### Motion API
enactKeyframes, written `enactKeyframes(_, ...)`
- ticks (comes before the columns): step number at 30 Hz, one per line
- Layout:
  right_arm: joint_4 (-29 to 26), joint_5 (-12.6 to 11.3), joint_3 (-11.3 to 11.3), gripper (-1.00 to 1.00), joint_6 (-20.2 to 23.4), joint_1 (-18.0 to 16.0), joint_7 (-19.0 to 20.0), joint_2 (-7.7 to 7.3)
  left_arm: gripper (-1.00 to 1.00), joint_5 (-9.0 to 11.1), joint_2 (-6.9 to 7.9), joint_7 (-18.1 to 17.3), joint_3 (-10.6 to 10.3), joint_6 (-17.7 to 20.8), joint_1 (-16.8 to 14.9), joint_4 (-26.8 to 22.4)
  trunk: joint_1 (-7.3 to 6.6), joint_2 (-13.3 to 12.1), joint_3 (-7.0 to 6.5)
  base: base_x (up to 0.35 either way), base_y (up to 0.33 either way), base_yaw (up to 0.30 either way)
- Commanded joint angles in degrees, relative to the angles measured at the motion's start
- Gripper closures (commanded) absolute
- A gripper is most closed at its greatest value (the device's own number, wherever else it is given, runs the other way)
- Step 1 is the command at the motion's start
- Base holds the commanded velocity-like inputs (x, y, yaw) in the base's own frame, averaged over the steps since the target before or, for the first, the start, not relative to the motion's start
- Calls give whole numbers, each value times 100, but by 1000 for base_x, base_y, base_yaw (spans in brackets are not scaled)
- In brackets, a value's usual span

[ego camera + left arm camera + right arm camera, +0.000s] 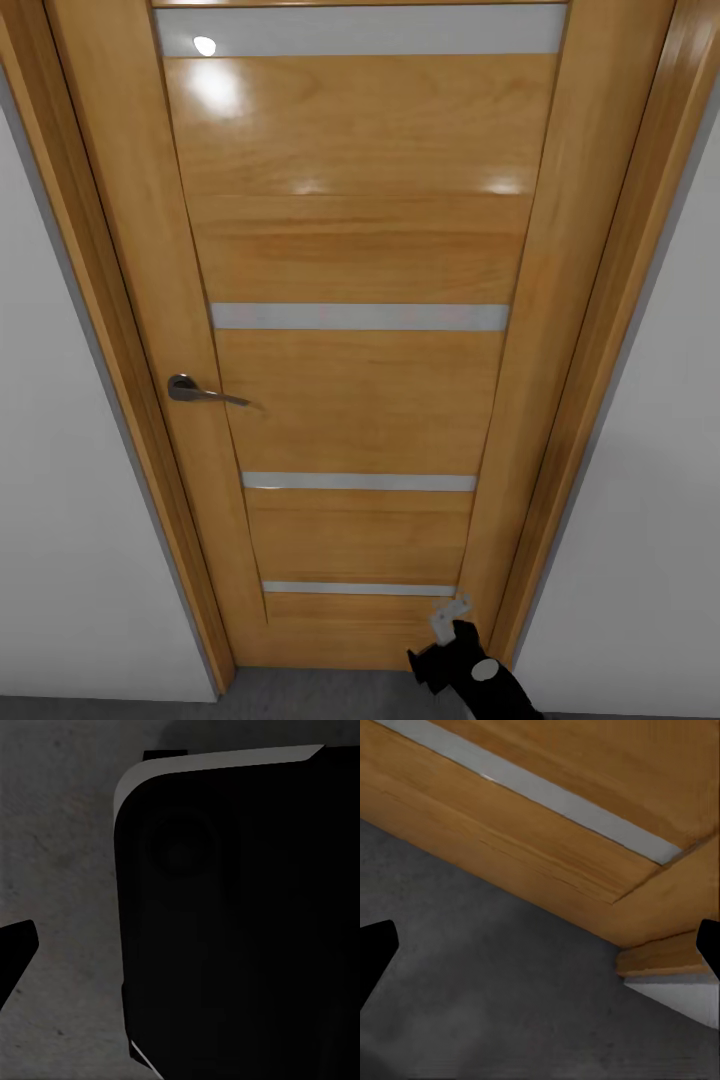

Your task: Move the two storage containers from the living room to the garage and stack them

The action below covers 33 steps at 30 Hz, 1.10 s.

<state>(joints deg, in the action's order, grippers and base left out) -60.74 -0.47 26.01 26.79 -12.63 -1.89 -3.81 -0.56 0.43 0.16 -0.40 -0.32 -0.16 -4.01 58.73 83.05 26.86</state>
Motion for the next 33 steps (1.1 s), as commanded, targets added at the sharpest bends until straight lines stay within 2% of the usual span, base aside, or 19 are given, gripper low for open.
enactKeyframes(1,-115,-1,19,-100,70,-3,-23,2,-100,-6,0,2,-4,-3,-1,-3,0,3,7,0,0,0)
enactKeyframes(7,-839,89,26,-100,687,-7,-57,347,-100,-6,1,2,-4,-3,-1,-3,0,3,7,0,0,0)
enactKeyframes(12,-1200,644,27,-100,952,-7,-57,712,-100,-6,1,2,-4,-3,-1,-3,0,3,7,0,0,0)
enactKeyframes(13,-1246,746,27,-100,1003,-9,-57,841,-100,-6,1,2,-4,-3,-1,-3,0,3,7,0,0,0)
enactKeyframes(17,-1546,951,27,-100,1226,-36,-55,1095,-100,-6,5,2,-4,-3,-1,-3,0,3,7,0,0,0)
enactKeyframes(21,-1738,1153,27,-100,1539,-300,-42,1285,-100,-6,2,2,-4,-3,-1,-3,0,3,7,0,0,0)
enactKeyframes(24,-1784,1189,27,-100,1660,-430,-45,1381,-100,-6,2,2,-4,-3,-1,-3,0,3,7,0,0,0)
enactKeyframes(29,-1888,1212,27,-100,1783,-678,-54,1381,-100,-6,1,2,-4,-3,-1,-3,0,3,7,0,0,0)
enactKeyframes(30,-2167,1330,33,-100,2157,-809,-64,1381,-100,-6,0,2,-4,-3,-1,-3,0,3,7,0,0,0)
enactKeyframes(33,-2398,1465,35,-100,2343,-828,-65,1381,-100,-6,2,2,-4,-3,-1,-3,0,3,7,0,0,0)
